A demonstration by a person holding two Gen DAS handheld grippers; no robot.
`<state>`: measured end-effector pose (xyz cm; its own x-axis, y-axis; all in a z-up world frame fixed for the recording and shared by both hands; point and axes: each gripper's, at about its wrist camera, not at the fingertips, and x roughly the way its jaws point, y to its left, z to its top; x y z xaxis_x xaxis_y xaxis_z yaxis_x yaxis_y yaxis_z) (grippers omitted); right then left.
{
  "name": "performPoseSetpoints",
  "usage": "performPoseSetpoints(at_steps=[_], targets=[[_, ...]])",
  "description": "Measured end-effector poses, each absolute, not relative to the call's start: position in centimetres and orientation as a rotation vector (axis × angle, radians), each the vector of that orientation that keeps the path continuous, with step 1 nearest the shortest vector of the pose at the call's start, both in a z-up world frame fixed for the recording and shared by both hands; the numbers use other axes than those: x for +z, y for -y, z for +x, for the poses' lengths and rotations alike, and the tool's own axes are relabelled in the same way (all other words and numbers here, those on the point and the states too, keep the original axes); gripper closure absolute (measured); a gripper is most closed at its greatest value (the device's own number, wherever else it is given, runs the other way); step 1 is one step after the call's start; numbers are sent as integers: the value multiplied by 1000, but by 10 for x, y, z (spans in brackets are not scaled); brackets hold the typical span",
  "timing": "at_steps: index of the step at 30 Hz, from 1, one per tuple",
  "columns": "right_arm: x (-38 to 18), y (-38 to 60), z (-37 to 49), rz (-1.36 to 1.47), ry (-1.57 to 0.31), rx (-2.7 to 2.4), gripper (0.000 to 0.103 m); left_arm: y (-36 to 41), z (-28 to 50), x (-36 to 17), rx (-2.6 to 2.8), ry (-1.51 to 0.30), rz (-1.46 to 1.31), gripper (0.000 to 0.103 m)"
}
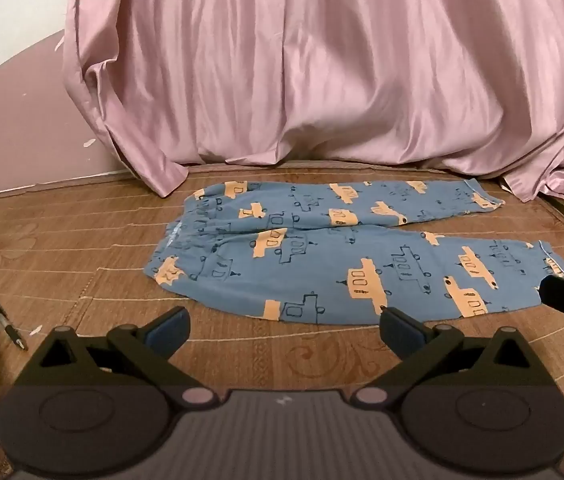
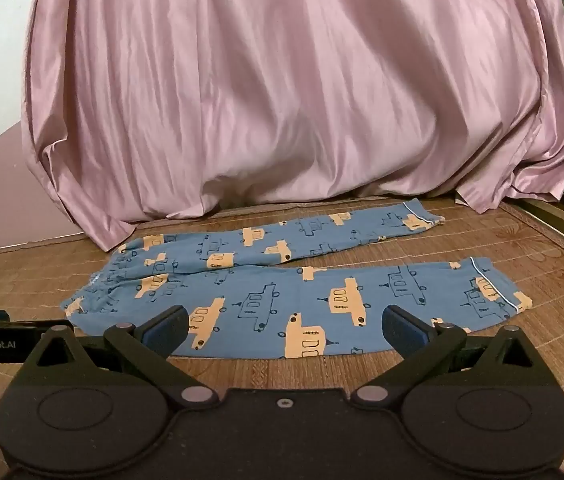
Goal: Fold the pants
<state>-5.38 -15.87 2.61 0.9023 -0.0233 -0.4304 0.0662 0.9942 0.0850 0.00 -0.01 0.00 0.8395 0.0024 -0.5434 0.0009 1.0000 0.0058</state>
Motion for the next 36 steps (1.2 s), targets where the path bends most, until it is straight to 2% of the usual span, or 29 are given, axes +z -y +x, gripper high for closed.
performPoseSetpoints(at_steps=[36], targets=[[27, 159, -55, 105, -446, -46, 1, -4, 0, -4, -8, -593, -5, 0]])
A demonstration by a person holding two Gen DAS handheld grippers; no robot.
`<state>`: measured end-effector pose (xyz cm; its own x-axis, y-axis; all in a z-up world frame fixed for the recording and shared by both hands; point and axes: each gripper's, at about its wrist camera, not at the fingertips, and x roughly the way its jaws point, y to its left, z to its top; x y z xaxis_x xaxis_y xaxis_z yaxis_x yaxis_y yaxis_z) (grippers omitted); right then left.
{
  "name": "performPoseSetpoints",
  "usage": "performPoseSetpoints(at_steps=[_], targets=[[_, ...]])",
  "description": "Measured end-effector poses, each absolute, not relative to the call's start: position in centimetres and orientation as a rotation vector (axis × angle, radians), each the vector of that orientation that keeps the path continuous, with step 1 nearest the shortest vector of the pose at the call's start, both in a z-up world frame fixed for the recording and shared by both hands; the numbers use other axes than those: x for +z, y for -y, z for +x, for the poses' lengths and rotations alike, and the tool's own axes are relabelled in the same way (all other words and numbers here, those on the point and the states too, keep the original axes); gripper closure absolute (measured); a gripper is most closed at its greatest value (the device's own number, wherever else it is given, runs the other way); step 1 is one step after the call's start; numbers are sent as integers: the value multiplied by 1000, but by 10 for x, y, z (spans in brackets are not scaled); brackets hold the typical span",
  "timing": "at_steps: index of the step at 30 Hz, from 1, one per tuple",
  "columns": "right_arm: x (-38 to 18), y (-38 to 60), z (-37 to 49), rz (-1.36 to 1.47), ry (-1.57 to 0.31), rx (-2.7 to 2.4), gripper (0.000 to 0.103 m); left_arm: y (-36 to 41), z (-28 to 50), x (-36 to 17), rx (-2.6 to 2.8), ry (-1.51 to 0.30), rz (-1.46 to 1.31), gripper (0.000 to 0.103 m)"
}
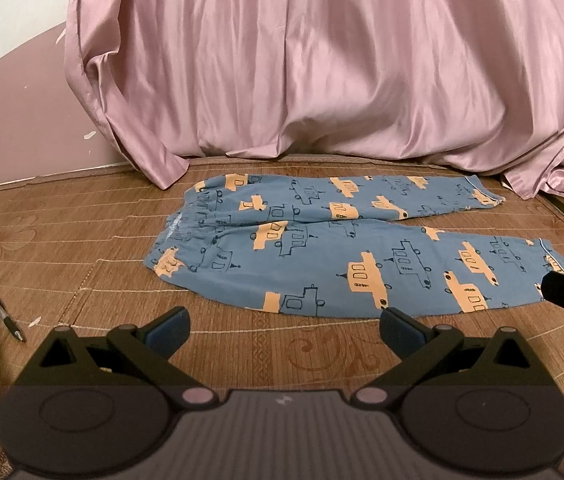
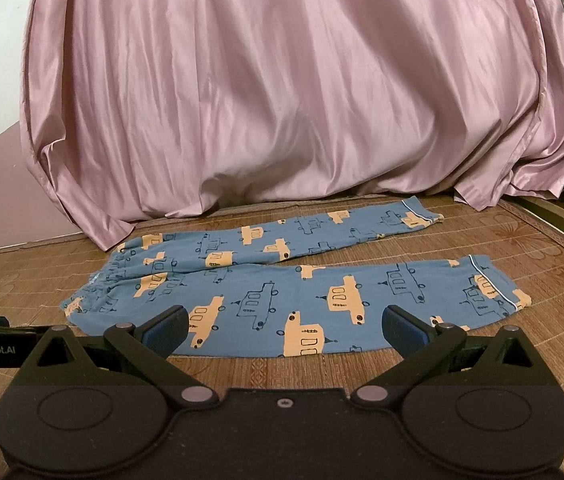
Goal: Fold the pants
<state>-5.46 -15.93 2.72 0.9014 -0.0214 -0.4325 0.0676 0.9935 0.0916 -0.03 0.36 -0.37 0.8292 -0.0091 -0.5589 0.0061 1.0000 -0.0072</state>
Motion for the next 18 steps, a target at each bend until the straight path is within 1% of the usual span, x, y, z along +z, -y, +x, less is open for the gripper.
performPoseSetpoints(at_steps=[18], targets=[[27, 159, -55, 104, -447, -42, 1, -10, -4, -5, 3, -594, -16, 0]])
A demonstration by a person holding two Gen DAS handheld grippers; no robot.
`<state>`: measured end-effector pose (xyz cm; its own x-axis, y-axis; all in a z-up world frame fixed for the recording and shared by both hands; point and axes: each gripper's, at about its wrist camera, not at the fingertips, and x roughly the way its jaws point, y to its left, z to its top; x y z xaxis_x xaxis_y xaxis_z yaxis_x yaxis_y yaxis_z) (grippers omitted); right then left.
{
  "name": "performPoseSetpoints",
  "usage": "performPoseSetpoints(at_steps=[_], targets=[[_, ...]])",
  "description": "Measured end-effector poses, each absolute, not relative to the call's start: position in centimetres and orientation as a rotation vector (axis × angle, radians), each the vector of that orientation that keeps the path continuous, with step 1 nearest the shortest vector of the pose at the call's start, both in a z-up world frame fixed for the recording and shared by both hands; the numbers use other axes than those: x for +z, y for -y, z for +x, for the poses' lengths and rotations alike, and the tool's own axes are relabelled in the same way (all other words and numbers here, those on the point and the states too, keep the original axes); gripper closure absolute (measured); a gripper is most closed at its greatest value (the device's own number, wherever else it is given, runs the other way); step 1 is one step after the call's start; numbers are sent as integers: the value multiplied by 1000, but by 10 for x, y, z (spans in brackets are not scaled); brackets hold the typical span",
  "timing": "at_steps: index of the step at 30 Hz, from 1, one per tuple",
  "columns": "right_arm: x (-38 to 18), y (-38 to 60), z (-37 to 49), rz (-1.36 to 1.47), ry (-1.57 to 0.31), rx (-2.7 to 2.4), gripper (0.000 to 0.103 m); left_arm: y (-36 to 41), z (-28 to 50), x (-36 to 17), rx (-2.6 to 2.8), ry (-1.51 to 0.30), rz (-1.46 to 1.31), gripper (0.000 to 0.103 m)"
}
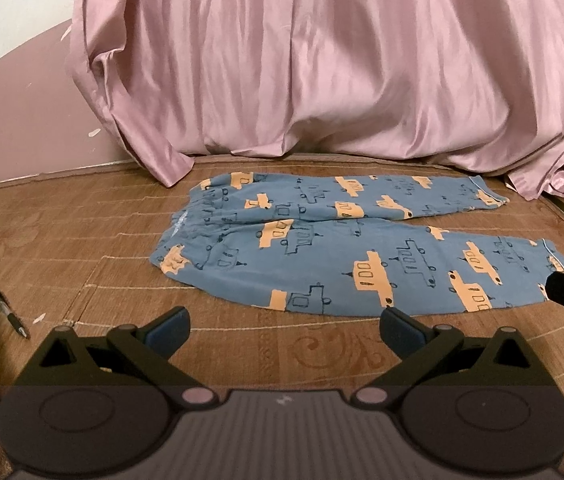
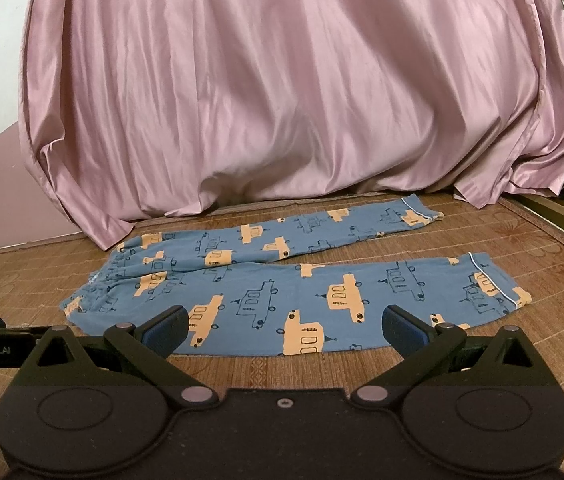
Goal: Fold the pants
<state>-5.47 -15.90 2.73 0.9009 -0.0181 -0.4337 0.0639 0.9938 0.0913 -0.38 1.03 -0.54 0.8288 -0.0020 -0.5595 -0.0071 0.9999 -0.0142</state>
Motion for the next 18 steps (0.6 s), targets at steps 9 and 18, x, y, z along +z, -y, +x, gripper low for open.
performPoseSetpoints(at_steps=[9, 18], targets=[[29, 160, -53, 105, -449, -45, 1, -14, -4, -7, 12, -616, -21, 0], [24, 153, -36, 44, -601, -112, 1, -15, 5, -6, 40, -655, -13, 0]])
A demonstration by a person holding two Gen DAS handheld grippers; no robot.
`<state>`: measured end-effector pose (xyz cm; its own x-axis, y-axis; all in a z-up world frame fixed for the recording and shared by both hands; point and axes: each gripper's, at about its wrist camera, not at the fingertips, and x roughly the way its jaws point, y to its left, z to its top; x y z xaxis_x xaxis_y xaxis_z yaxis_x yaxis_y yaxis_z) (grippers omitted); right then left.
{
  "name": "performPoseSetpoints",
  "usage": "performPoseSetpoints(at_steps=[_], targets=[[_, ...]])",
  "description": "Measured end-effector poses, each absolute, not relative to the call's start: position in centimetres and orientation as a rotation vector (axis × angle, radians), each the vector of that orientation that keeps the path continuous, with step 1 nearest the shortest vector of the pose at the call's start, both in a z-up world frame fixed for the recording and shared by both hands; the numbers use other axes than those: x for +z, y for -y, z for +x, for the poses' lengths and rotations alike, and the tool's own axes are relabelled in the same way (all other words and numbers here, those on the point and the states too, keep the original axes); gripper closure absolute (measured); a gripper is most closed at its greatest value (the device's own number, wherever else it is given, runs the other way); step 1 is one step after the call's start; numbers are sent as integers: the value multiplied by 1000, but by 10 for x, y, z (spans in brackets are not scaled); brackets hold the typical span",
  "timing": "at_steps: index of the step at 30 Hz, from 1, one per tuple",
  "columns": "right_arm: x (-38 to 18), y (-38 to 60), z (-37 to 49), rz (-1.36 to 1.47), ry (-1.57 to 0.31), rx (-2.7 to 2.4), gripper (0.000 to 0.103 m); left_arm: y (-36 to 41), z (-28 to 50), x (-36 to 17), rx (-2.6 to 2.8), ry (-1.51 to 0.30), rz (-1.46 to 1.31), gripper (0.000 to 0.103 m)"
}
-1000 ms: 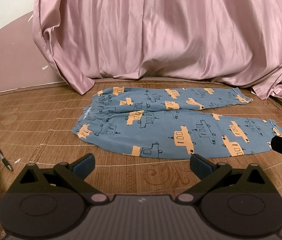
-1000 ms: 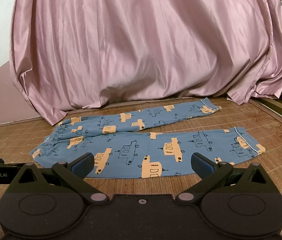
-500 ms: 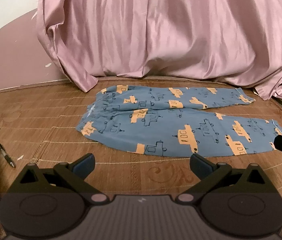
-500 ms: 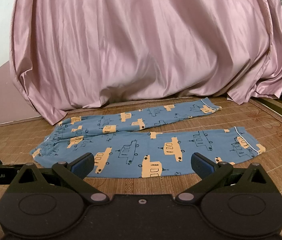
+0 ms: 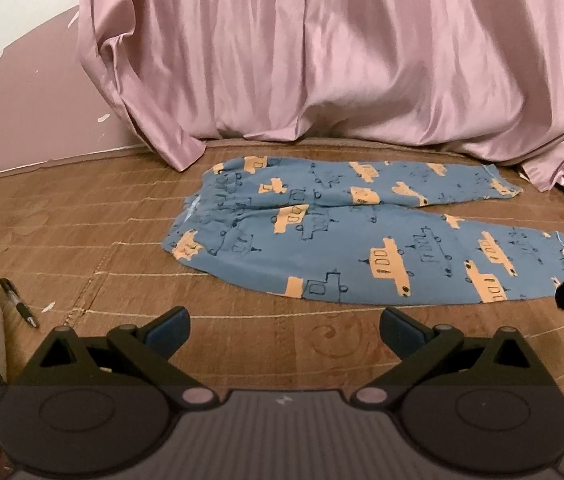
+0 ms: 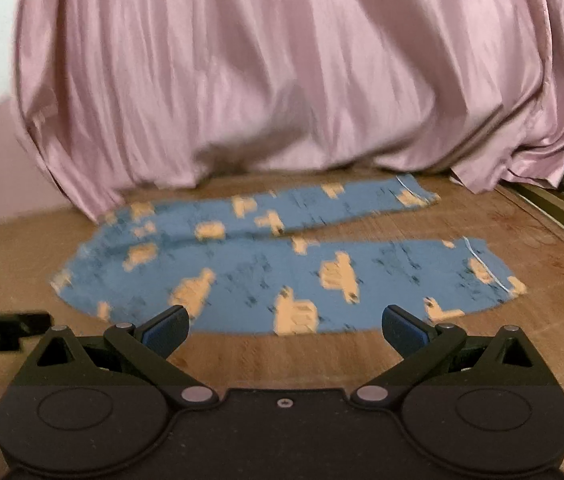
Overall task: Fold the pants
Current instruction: 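Move both tools to the pant leg hems and lower toward the fabric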
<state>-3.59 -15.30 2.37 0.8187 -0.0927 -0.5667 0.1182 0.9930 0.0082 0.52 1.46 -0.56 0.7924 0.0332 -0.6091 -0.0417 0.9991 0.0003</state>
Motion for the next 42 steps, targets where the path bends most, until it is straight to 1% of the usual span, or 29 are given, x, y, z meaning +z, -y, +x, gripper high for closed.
performPoseSetpoints(at_steps=[5, 13, 21, 26, 30, 34, 37, 39, 42], targets=[[34, 150, -25, 33, -672, -123, 1, -17, 14, 1, 45, -685, -32, 0], [73, 156, 3, 60, -642, -100, 0, -20, 52, 36, -1, -687, -51, 0], [93, 164, 57, 53, -631, -49, 1, -18, 121, 81, 0, -676, -3, 0], [103, 172, 121, 13, -578, 55, 0, -31, 181, 110, -17, -678, 66, 0], [86, 178, 200, -51, -539, 383, 1, -51, 233, 104, -12, -724, 170, 0], [52, 172, 288, -83, -622, 616, 1, -76, 266, 87, 20, -685, 311, 0], [33, 159, 330, -139, -613, 699, 1, -97, 303, 71, 73, -732, 282, 0], [23, 152, 344, -200, -600, 742, 1, -109, 330, 57, 80, -769, 250, 0], [5, 153, 363, -300, -631, 795, 1, -120, 367, 33, 30, -827, 249, 0]])
